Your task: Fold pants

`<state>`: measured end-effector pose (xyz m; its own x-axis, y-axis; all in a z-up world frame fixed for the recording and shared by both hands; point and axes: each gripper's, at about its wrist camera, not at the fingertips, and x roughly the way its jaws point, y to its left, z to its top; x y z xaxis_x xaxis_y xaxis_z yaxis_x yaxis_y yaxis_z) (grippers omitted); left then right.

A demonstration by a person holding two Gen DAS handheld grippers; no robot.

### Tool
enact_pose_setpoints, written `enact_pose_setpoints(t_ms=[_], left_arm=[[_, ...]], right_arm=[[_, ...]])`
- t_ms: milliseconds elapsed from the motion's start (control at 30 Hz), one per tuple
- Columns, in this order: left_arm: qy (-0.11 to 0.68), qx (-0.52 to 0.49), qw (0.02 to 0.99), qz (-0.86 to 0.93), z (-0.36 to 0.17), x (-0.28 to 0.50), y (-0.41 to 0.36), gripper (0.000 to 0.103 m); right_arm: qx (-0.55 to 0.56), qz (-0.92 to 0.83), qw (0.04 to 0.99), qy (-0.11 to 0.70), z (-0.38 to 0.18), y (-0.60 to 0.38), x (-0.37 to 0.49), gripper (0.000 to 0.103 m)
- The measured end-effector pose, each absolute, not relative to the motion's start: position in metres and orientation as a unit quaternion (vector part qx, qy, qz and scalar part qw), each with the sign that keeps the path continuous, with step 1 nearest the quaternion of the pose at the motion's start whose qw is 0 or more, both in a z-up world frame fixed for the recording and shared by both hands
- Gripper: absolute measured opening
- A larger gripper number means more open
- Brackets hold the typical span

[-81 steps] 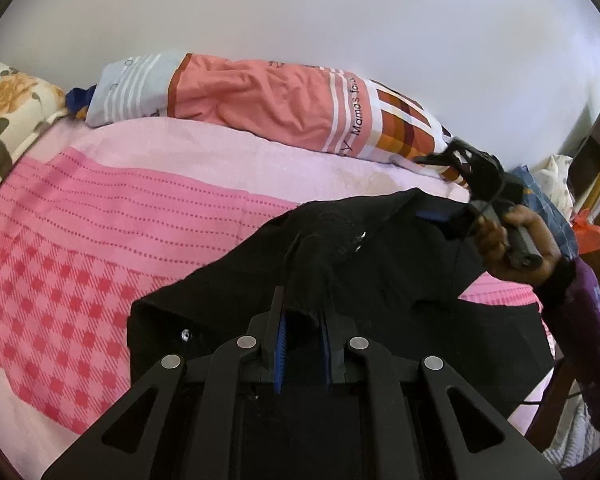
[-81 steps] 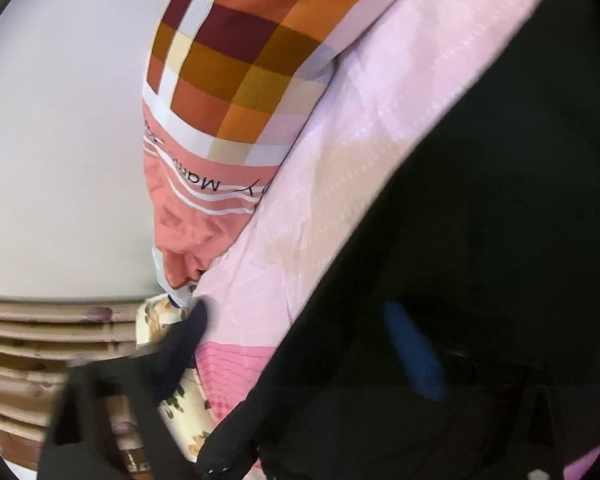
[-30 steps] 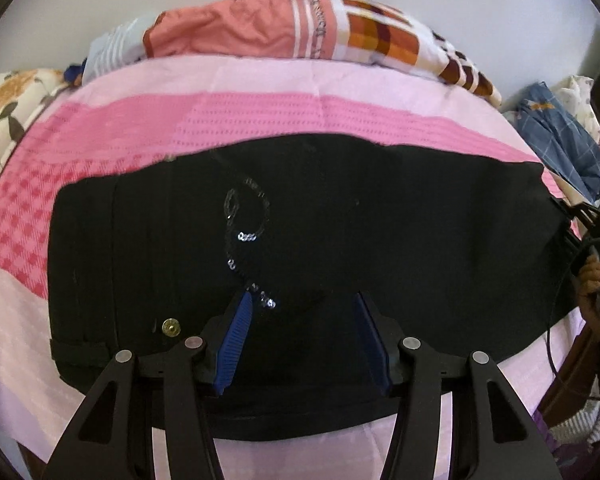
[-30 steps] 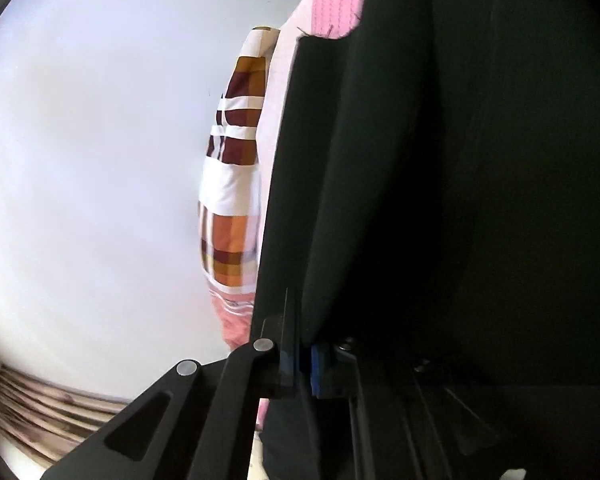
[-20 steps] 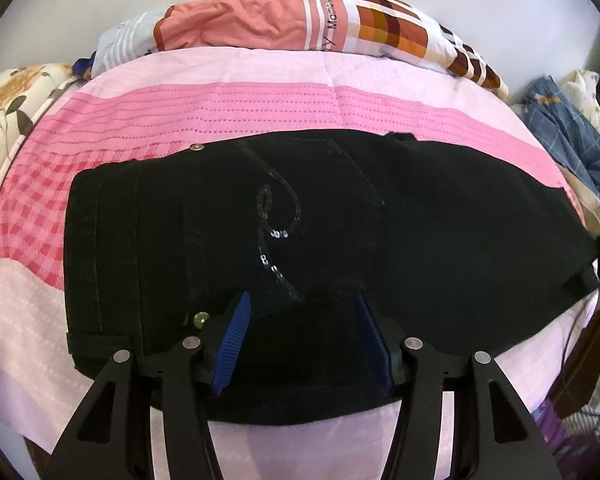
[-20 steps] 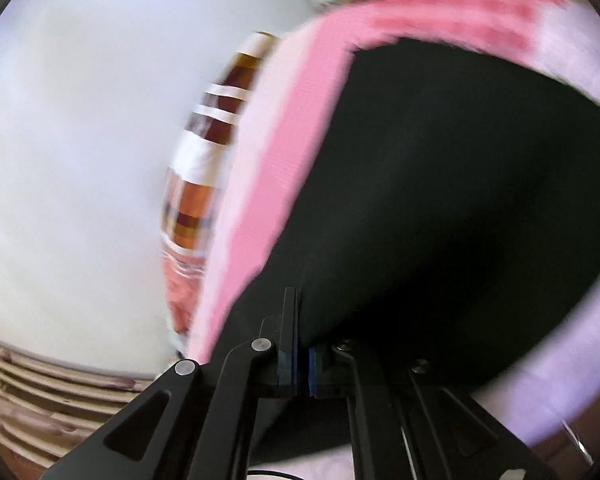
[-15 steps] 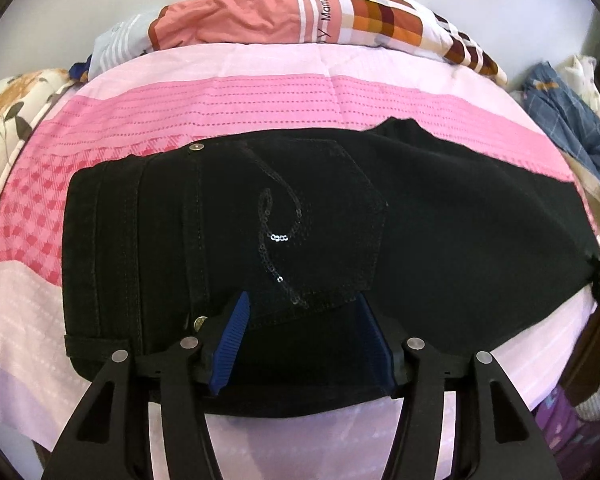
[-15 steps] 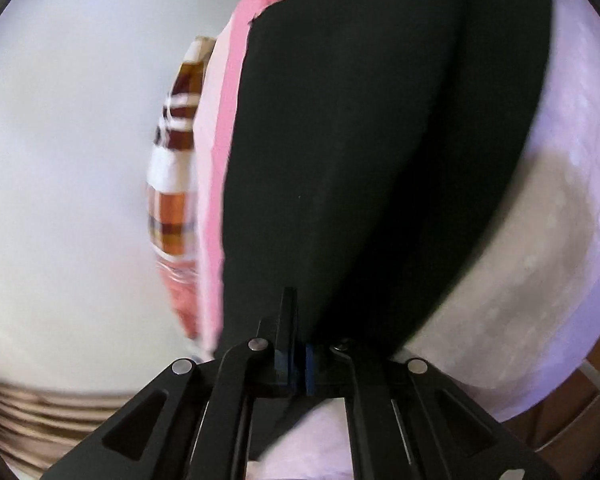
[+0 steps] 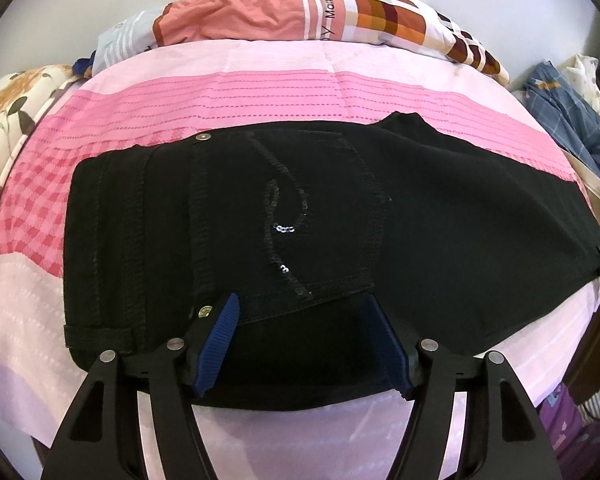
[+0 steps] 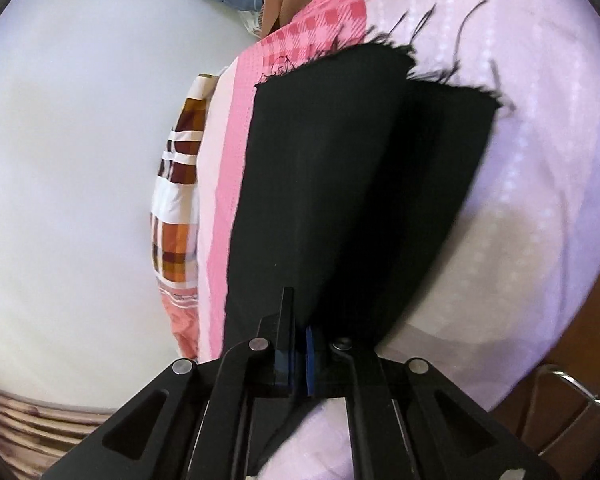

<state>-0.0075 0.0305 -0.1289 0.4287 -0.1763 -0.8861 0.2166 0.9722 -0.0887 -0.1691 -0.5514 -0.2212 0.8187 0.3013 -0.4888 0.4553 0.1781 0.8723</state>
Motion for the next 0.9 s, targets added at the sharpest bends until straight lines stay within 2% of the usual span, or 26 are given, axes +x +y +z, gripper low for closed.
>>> enact_pose_setpoints(t_ms=[133, 233, 300, 367, 400, 467, 533, 667, 767, 900], left_arm=[[0.521, 0.006, 0.845, -0.12, -0.13, -0.009, 0.035, 0.067], [0.521, 0.006, 0.845, -0.121, -0.131, -0.01, 0.035, 0.067], [0.52, 0.008, 0.845, -0.123, -0.131, -0.012, 0.037, 0.067], [0.518, 0.004, 0.846, -0.124, -0.129, -0.014, 0.04, 0.068], [0.518, 0.001, 0.846, -0.123, -0.128, -0.015, 0.041, 0.068], [0.516, -0.013, 0.848, -0.124, -0.124, -0.018, 0.046, 0.068], [0.508, -0.03, 0.851, -0.126, -0.119, -0.022, 0.05, 0.068], [0.497, -0.063, 0.856, -0.129, -0.113, -0.028, 0.055, 0.068], [0.496, -0.086, 0.855, -0.123, -0.111, -0.032, 0.065, 0.068], [0.497, -0.127, 0.852, -0.106, -0.109, -0.037, 0.092, 0.068]], right_arm=[[0.658, -0.07, 0.688, 0.297, -0.239, -0.564, -0.187, 0.001], [0.635, -0.08, 0.705, 0.306, -0.23, -0.564, -0.194, 0.002], [0.666, -0.074, 0.68, 0.297, -0.24, -0.568, -0.2, 0.0], [0.704, -0.095, 0.649, 0.272, -0.241, -0.563, -0.209, 0.004], [0.699, -0.104, 0.654, 0.271, -0.235, -0.557, -0.211, 0.012], [0.66, -0.068, 0.686, 0.297, -0.211, -0.528, -0.2, 0.014], [0.643, 0.049, 0.693, 0.322, -0.195, -0.482, -0.17, 0.014], [0.614, 0.192, 0.647, 0.41, -0.199, -0.389, -0.111, 0.014], [0.605, 0.203, 0.623, 0.452, -0.219, -0.354, -0.089, 0.014], [0.606, 0.18, 0.618, 0.467, -0.232, -0.351, -0.078, 0.014]])
